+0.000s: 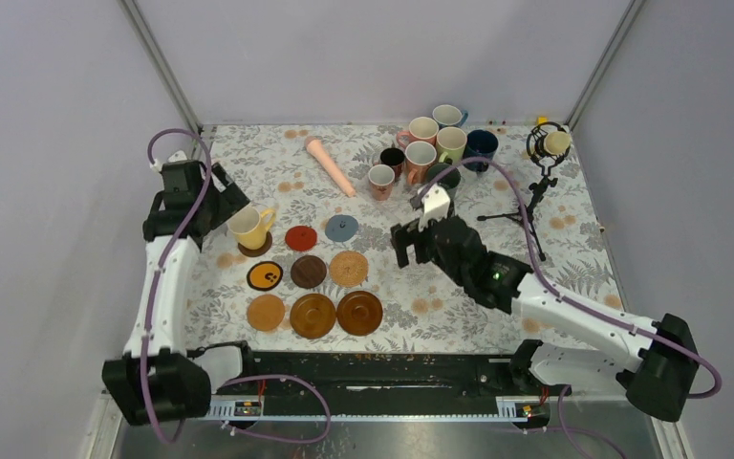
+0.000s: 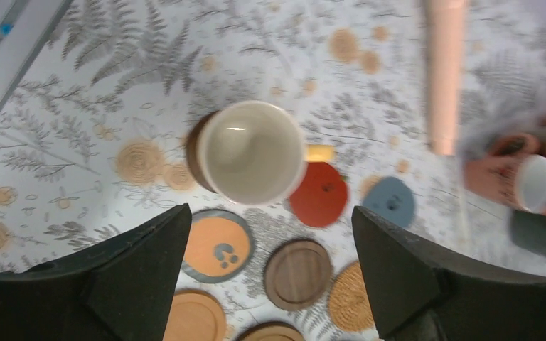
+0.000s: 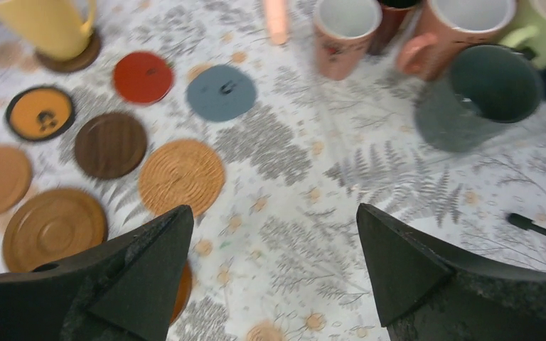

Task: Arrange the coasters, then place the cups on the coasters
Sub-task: Place the cup on the coaster, then pick up the cup from the tray.

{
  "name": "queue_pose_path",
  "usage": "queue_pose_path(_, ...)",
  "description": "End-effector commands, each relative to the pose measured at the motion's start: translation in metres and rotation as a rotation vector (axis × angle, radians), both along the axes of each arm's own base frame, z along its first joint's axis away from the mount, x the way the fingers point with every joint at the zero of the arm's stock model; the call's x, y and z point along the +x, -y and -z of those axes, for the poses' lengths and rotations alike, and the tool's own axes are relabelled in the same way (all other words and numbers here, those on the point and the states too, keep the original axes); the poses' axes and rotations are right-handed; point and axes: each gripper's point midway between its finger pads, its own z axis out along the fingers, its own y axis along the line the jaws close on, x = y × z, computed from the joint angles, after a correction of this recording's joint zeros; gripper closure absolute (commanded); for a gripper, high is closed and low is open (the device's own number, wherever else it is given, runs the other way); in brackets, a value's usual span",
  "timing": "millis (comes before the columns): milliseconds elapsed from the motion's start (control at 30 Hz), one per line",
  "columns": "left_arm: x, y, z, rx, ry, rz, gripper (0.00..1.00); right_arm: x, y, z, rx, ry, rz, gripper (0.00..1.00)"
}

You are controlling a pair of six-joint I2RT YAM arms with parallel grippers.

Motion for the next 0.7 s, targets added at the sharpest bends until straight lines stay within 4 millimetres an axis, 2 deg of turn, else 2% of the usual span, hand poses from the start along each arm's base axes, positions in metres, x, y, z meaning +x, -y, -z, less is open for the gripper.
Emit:
queue_pose_path(0, -0.010, 0.034, -0.047, -0.027, 0.166, 0.144, 0.09, 0.037, 0.018, -0.008, -0.008, -0.061, 0.117, 0.11)
queue_pose_path(100, -0.025, 0.046, -0.048, -0.029, 0.181, 0.199, 0.04, 0.068, 0.032, -0.005, -0.067, -0.088, 0.179, 0.26)
queue_pose_path(133, -0.029, 0.052, -0.047, -0.033, 0.189, 0.222, 0.02, 0.079, 0.037, 0.002, -0.091, -0.109, 0.203, 0.33)
queue_pose_path(200, -0.037, 0.062, -0.044, -0.040, 0.209, 0.257, 0.01, 0.102, 0.049, 0.009, -0.086, -0.149, 0.283, 0.39)
queue_pose_path(267, -0.045, 0.070, -0.036, -0.052, 0.222, 0.290, 0.01, 0.126, 0.066, 0.019, -0.051, -0.206, 0.408, 0.40)
queue_pose_path(333, -0.054, 0.070, -0.027, -0.038, 0.231, 0.298, 0.01, 0.151, 0.084, 0.026, -0.011, -0.259, 0.538, 0.41)
queue_pose_path(367, -0.058, 0.067, -0.022, -0.019, 0.227, 0.288, 0.01, 0.157, 0.090, 0.037, -0.006, -0.297, 0.586, 0.41)
queue_pose_path(400, -0.062, 0.069, -0.018, -0.003, 0.228, 0.298, 0.01, 0.166, 0.094, 0.038, 0.019, -0.316, 0.628, 0.41)
queue_pose_path(567, -0.067, 0.072, -0.027, 0.067, 0.241, 0.310, 0.01, 0.192, 0.120, 0.056, 0.102, -0.350, 0.861, 0.42)
queue_pose_path(667, -0.068, 0.078, -0.027, 0.069, 0.233, 0.335, 0.01, 0.204, 0.121, 0.058, 0.152, -0.346, 0.927, 0.42)
